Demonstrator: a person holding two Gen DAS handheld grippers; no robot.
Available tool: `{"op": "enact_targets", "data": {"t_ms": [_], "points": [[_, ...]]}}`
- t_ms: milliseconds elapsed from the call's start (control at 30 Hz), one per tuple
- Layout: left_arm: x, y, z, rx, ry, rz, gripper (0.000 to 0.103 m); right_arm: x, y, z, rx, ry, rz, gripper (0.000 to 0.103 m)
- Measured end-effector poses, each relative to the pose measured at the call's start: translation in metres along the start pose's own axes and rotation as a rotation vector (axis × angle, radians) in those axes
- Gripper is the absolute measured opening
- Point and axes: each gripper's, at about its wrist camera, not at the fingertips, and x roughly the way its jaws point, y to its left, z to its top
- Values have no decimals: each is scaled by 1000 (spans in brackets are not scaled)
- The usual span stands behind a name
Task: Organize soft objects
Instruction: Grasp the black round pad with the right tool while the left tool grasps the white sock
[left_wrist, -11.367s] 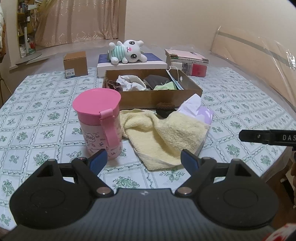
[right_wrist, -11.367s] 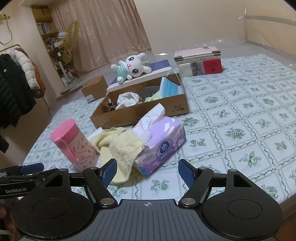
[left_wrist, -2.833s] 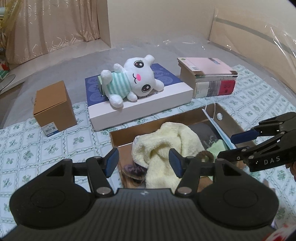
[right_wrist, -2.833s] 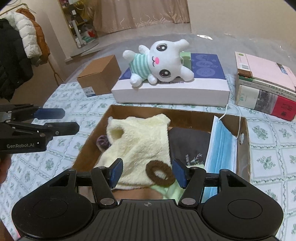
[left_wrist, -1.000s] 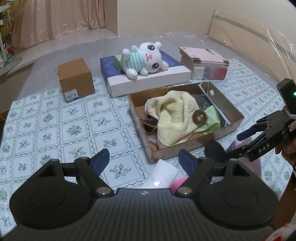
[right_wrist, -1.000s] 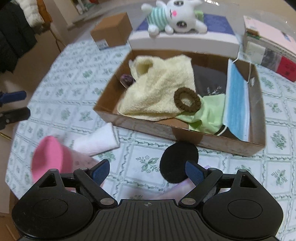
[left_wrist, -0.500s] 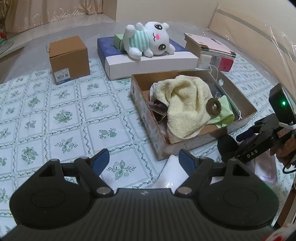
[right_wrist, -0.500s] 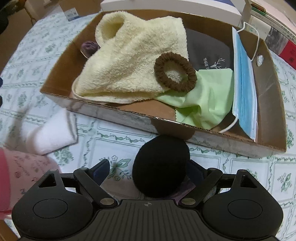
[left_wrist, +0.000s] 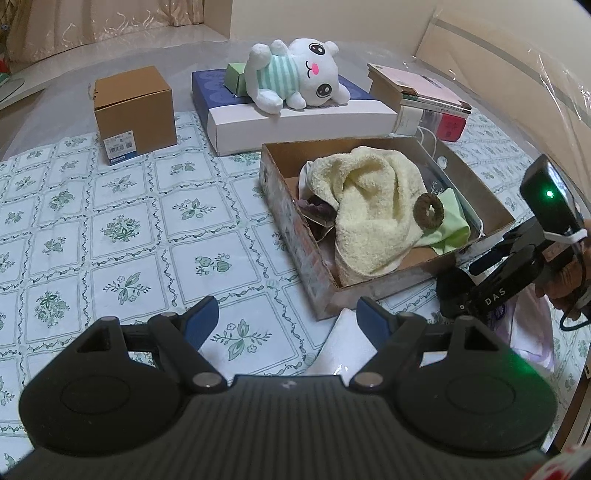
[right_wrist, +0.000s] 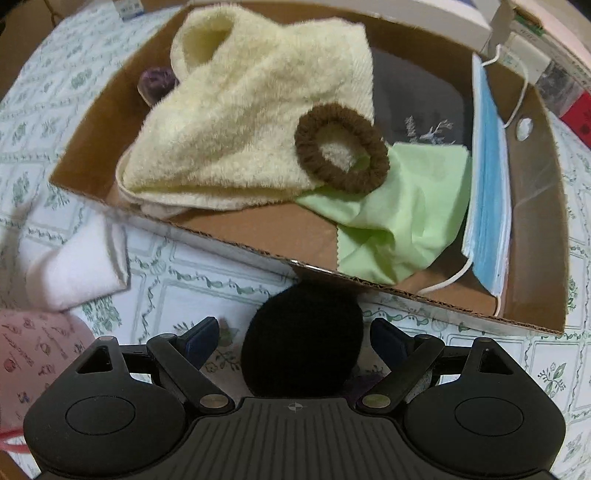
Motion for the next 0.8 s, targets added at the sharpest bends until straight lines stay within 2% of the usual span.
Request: {"op": "enact_targets", "data": {"t_ms": [200, 367, 533, 800], "points": [[5, 1, 1, 2, 9, -2, 80, 8, -5, -1, -33, 36, 16, 87], [11, 4, 3, 0, 23, 2, 80, 4, -3, -7, -62, 5, -7, 72], [18, 2, 6, 8, 47, -8, 80, -3, 2, -9, -85, -20, -17, 69], [36, -3, 10, 46, 117, -14, 79, -24, 9, -15, -18, -84, 76, 68]]}}
